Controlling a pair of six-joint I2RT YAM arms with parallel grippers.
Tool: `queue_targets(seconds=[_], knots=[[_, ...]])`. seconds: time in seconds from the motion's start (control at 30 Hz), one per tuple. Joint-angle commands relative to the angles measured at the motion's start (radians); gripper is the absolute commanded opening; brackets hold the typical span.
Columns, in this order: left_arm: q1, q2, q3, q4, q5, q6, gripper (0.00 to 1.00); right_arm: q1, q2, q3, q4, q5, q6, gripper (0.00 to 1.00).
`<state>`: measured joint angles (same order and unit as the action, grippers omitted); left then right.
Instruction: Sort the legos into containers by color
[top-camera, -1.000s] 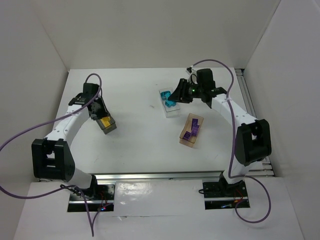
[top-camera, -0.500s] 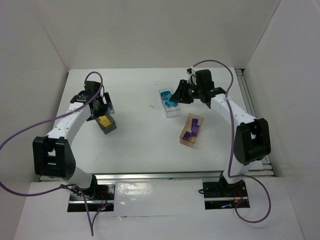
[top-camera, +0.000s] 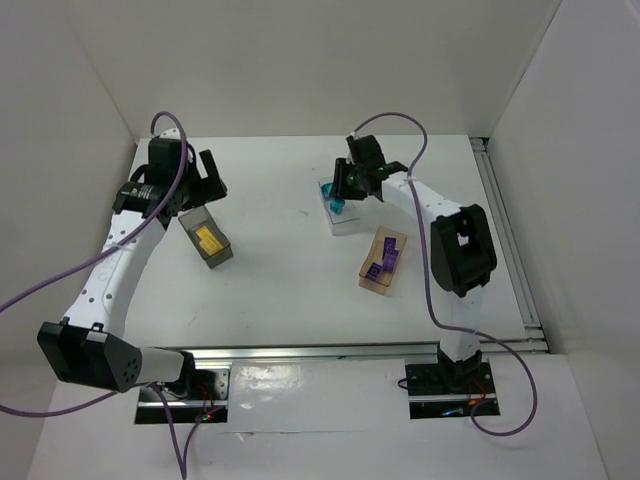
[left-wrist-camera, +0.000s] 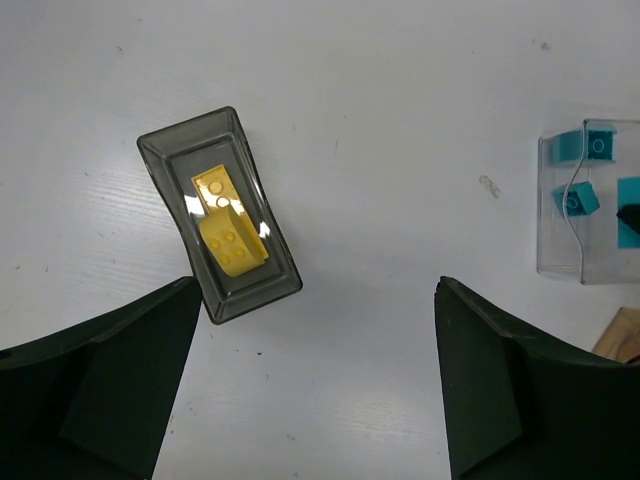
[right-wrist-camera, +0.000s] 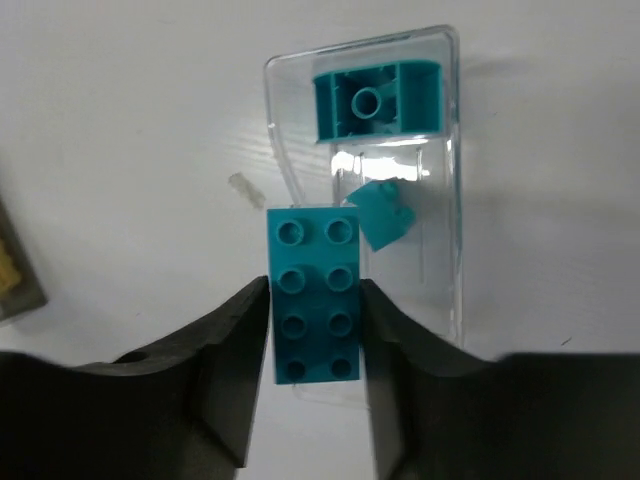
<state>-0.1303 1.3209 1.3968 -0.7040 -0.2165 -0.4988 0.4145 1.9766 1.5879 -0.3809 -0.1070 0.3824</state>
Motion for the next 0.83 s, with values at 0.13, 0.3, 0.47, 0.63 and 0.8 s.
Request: queue_targets(seconds=[0.13, 0.3, 0.47, 0.63, 0.8], knots=[[-0.008, -0.034, 0.001, -0.045, 0.002, 0.026, 1.00, 0.023, -0.005, 0.106, -0.032, 0.202, 0.009, 0.99], [-0.008, -0.034, 0.034, -0.075, 0.011, 0.048, 1.00, 0.023, -0.229, -0.026, -0.007, 0.393, 0.009, 1.00], [-0.008, -0.063, 0.044, -0.075, 0.032, 0.048, 1.00, 0.000, -0.401, -0.158, -0.174, 0.820, 0.081, 1.00], [-0.008, -0.114, 0.053, -0.040, 0.107, 0.039, 1.00, -0.043, -0.525, -0.294, -0.296, 0.923, 0.181, 1.00], [-0.008, -0.155, 0.016, 0.004, 0.128, 0.039, 1.00, -0.043, -0.623, -0.419, -0.251, 0.923, 0.194, 1.00]])
